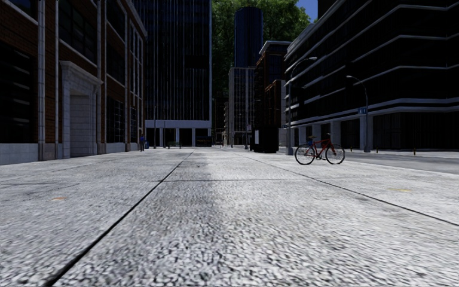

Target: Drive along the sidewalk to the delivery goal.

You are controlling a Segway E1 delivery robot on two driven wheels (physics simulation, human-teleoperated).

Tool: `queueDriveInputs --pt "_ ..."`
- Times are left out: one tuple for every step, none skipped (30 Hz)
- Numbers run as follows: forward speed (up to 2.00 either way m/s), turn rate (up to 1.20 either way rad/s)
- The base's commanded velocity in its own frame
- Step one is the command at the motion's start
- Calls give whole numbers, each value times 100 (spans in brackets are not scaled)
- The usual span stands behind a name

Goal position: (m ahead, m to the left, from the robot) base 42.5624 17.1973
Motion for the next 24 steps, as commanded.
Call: queueDriveInputs --pt "200 0" --pt "200 0" --pt "200 0" --pt "200 0" --pt "200 0" --pt "200 0" --pt "200 0" --pt "200 0" --pt "200 0" --pt "200 0" --pt "200 0" --pt "200 0" --pt "200 0" --pt "200 0" --pt "200 0" --pt "200 0" --pt "200 0" --pt "200 0" --pt "200 0" --pt "200 0" --pt "200 0" --pt "200 0" --pt "200 0" --pt "200 0"
